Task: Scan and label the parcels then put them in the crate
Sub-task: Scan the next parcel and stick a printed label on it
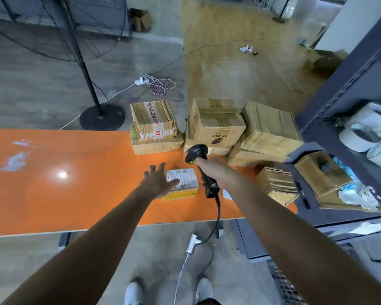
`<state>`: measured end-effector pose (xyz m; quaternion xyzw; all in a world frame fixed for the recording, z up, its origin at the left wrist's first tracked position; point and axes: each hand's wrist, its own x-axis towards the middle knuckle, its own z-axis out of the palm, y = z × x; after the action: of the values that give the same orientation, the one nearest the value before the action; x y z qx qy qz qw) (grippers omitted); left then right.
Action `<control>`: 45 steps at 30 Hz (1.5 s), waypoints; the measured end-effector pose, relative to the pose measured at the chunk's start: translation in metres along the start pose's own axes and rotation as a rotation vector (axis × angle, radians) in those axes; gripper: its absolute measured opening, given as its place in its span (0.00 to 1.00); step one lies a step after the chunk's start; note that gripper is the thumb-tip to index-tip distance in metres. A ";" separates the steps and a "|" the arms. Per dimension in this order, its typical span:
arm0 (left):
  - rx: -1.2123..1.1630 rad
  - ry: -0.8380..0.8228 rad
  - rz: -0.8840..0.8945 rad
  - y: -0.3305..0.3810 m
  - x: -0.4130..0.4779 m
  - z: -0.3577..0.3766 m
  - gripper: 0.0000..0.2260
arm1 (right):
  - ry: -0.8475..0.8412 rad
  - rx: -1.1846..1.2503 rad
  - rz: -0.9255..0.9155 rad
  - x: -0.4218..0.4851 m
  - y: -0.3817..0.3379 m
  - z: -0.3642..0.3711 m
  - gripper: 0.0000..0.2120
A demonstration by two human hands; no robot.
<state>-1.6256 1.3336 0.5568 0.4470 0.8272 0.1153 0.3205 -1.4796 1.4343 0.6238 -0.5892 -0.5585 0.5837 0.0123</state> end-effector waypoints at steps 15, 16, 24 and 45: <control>0.026 -0.051 0.009 0.003 0.003 -0.001 0.37 | 0.016 -0.005 -0.005 0.003 0.007 -0.004 0.12; 0.032 -0.052 0.009 0.003 0.004 -0.001 0.37 | 0.020 0.006 -0.008 0.005 0.009 -0.004 0.12; 0.059 -0.059 0.015 0.012 0.009 0.004 0.38 | 0.070 0.041 -0.017 0.022 0.024 -0.013 0.13; -0.004 -0.021 -0.087 0.044 0.020 0.042 0.36 | 0.091 -0.324 0.037 0.107 0.088 -0.029 0.12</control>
<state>-1.5775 1.3710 0.5366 0.4111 0.8422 0.0980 0.3349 -1.4355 1.4917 0.5024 -0.6195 -0.6332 0.4589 -0.0684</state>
